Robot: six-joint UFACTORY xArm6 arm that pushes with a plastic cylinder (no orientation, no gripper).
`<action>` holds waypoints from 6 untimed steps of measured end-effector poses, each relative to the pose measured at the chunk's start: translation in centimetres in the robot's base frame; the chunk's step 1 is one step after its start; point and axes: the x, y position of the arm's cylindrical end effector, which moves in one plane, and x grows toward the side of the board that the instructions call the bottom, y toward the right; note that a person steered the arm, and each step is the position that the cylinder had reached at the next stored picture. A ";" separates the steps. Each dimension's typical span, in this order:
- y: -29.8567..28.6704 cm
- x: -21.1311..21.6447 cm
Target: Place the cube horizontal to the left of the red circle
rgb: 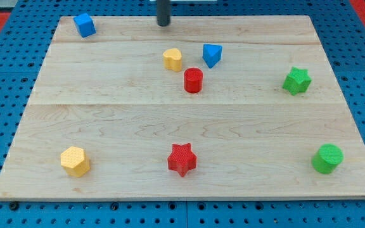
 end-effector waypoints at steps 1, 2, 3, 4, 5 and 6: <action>-9.2 0.1; -17.6 0.1; -17.3 4.1; -8.1 10.0; -2.2 12.4; -0.9 12.2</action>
